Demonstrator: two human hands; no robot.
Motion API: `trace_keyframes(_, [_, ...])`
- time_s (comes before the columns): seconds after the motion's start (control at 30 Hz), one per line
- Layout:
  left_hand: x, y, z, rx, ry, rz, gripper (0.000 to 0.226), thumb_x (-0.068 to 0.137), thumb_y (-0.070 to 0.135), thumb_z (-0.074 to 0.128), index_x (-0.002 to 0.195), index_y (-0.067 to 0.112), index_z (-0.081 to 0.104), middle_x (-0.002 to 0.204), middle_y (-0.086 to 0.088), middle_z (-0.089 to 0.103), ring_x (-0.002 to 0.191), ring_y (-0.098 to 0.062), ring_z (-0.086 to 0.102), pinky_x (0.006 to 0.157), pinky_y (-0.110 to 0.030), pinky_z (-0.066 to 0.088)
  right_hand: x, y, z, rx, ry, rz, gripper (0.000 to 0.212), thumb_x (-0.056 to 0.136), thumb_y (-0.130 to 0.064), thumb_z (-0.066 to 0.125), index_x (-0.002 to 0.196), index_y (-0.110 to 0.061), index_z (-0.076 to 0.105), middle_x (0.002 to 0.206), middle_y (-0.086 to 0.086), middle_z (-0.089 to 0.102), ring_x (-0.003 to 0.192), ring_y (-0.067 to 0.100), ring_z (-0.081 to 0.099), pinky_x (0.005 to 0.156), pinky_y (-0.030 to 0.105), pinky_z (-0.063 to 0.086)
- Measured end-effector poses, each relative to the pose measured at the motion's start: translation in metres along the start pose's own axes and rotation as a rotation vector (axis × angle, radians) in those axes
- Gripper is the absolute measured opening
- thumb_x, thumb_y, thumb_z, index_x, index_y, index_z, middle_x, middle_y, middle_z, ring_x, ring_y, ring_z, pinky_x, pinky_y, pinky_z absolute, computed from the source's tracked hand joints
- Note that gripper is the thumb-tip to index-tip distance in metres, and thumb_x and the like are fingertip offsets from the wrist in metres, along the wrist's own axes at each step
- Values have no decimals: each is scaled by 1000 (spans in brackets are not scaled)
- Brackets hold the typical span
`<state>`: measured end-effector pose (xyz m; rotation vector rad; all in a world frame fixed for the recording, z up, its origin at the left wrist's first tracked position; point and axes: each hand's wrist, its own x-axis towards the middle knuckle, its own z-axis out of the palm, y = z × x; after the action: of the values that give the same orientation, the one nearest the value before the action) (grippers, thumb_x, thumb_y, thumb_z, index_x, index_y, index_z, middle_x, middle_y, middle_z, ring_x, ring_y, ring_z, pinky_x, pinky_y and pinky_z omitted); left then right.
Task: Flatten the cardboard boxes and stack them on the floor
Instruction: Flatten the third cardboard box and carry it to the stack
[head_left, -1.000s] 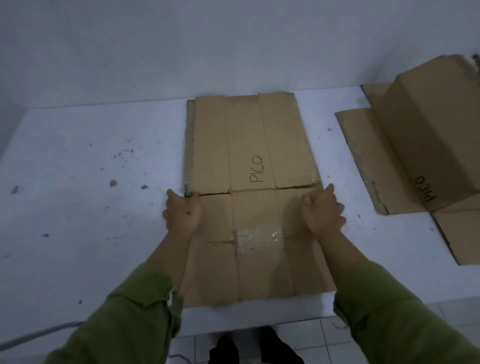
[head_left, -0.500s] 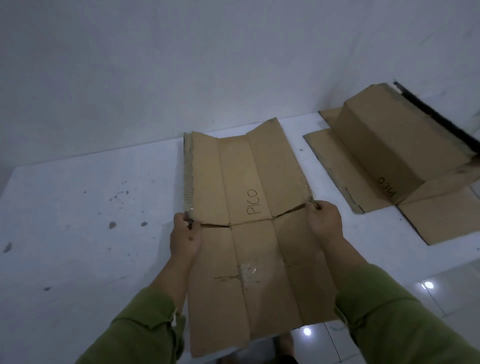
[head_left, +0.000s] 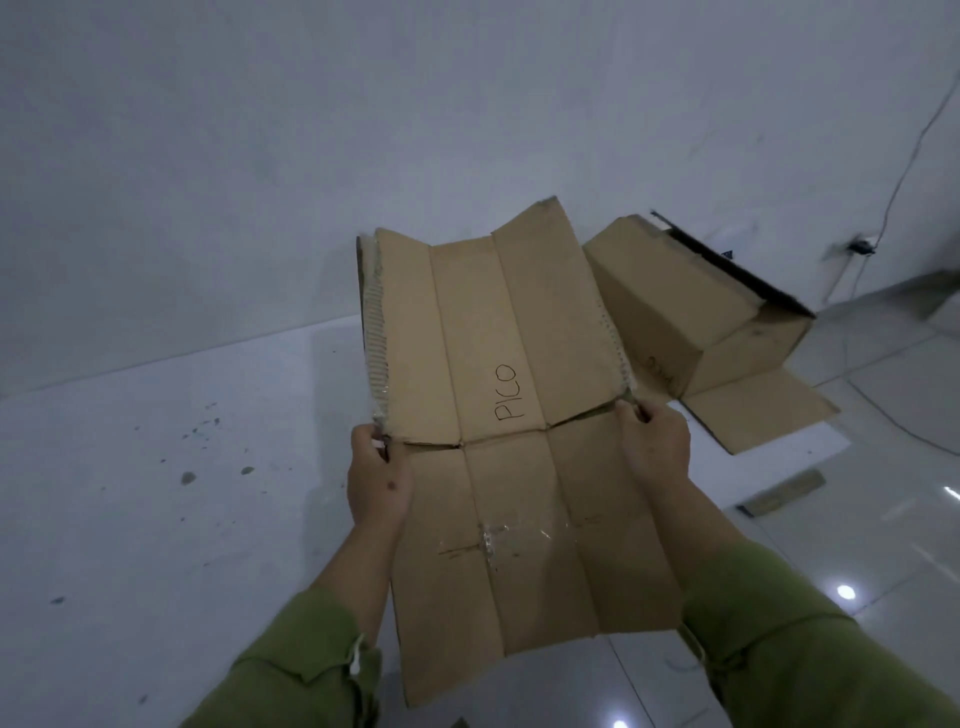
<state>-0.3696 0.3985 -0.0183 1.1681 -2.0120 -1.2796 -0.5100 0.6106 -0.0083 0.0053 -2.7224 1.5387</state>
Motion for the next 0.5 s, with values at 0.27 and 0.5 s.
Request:
trace_keyframes(0.27, [-110,43,44,-97,-24,76,8,92,23,48,94,18,42,67,4,50,64,-21,47,55,-29,33,-26,49,-128,68,176,21,22,91,-25,51,70,-18,51,61,-8,45,68,17,46,50,23,30])
trace_keyframes(0.5, [-204,73,109,-154,-169,127,15,89,29,52,92,18,44,71,7,52,64,-13,48,57,-28,35,-48,118,-239,113,317,138,26,87,-24,48,64,-15,54,60,-1,48,60,15,43,60,29,34])
